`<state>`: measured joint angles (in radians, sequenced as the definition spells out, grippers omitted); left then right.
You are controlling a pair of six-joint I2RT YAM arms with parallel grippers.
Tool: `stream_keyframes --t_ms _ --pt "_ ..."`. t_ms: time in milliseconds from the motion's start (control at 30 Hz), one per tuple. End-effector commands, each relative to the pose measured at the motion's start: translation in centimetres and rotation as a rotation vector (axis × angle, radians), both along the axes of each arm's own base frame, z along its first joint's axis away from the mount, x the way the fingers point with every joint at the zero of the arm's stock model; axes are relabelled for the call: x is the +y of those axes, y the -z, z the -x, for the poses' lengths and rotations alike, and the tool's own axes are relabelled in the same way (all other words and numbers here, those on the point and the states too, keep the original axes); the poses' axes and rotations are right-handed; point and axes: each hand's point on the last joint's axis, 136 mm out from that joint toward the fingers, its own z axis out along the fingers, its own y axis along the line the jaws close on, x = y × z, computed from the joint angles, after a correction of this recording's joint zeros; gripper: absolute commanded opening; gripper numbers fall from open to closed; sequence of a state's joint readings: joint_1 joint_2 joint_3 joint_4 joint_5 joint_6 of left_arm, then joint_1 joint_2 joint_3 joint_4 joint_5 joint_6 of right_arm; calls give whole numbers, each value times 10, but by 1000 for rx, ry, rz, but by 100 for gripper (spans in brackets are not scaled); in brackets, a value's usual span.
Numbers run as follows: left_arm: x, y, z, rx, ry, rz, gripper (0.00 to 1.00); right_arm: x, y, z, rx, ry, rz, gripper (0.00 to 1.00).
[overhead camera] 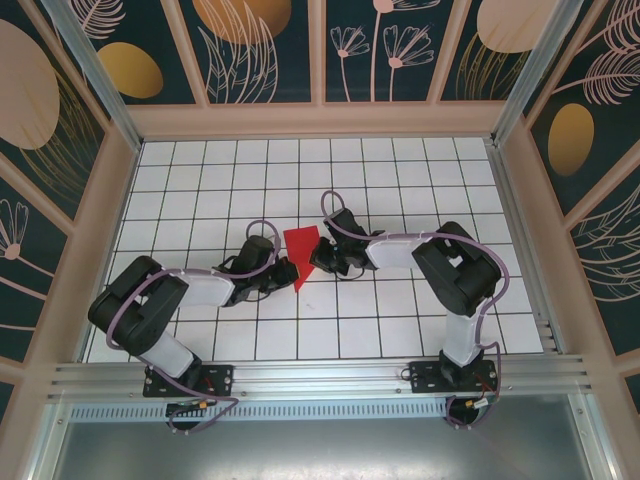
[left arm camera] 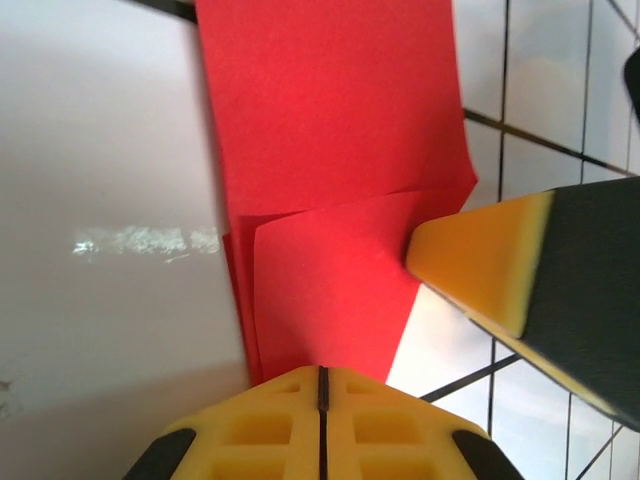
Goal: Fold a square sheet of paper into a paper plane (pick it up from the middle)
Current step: Third fold the triangle at the center of the table.
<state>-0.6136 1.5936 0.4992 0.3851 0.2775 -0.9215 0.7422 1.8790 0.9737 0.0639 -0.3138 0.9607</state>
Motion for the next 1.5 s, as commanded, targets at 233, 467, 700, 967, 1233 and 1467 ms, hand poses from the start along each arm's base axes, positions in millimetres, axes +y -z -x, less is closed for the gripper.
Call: stream_keyframes --t_ms 233,467,700,967,1233,1467 --pt "24 36 13 87 33 -199 10 -4 -1 -8 -47 -51 43 10" --pt "51 60 27 143 57 -371 10 -11 3 -25 -109 -105 81 10" --pt "53 63 29 151 66 -386 10 -30 3 -52 -179 -111 105 11" --pt "50 59 24 139 61 -378 9 -26 -46 -63 -317 -138 80 14" --pt "49 60 23 139 54 -373 7 -1 -41 -24 -275 -188 52 14" --pt "49 59 22 137 51 -372 4 14 -13 -6 -180 -212 18 4"
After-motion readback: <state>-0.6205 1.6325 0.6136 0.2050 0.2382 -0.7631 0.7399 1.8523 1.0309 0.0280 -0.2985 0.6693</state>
